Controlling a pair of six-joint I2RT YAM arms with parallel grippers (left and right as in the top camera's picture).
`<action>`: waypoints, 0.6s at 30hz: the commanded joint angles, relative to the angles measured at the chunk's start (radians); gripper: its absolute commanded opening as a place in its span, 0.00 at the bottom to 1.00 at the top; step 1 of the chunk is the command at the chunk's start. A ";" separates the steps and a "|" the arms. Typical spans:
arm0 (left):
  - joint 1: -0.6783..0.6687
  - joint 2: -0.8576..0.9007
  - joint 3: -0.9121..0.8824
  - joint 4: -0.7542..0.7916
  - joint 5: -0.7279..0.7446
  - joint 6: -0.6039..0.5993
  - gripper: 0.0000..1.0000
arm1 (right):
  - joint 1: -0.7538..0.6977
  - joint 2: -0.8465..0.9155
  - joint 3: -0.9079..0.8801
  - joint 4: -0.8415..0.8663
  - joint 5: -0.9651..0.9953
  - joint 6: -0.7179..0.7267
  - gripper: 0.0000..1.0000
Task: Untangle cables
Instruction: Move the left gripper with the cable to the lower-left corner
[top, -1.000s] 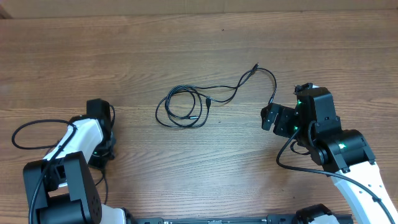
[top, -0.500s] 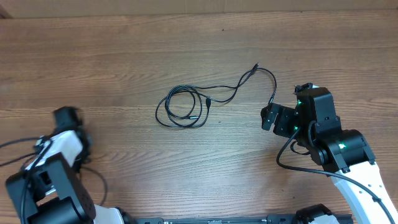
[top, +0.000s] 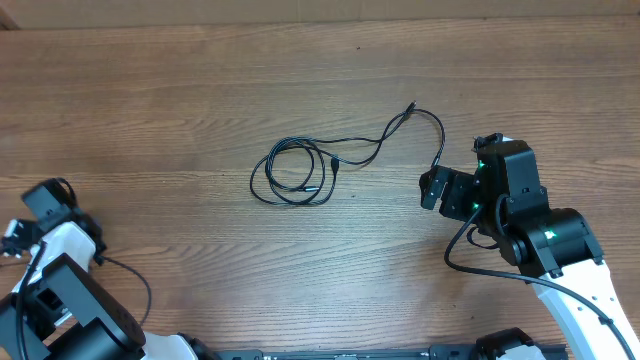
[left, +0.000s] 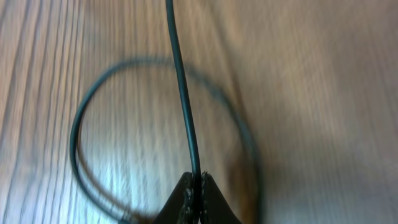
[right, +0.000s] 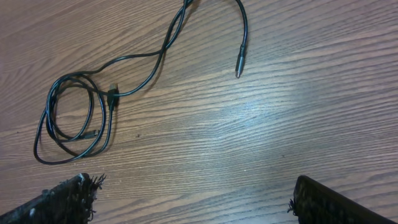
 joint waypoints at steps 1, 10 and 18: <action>0.007 0.007 0.093 -0.045 0.091 0.035 0.04 | -0.005 -0.002 0.010 0.005 -0.002 -0.003 1.00; 0.007 0.007 0.375 -0.400 0.177 0.006 0.39 | -0.005 -0.002 0.010 0.005 -0.002 -0.003 1.00; -0.021 0.007 0.423 -0.531 1.049 0.190 1.00 | -0.005 -0.002 0.010 0.005 -0.002 -0.003 1.00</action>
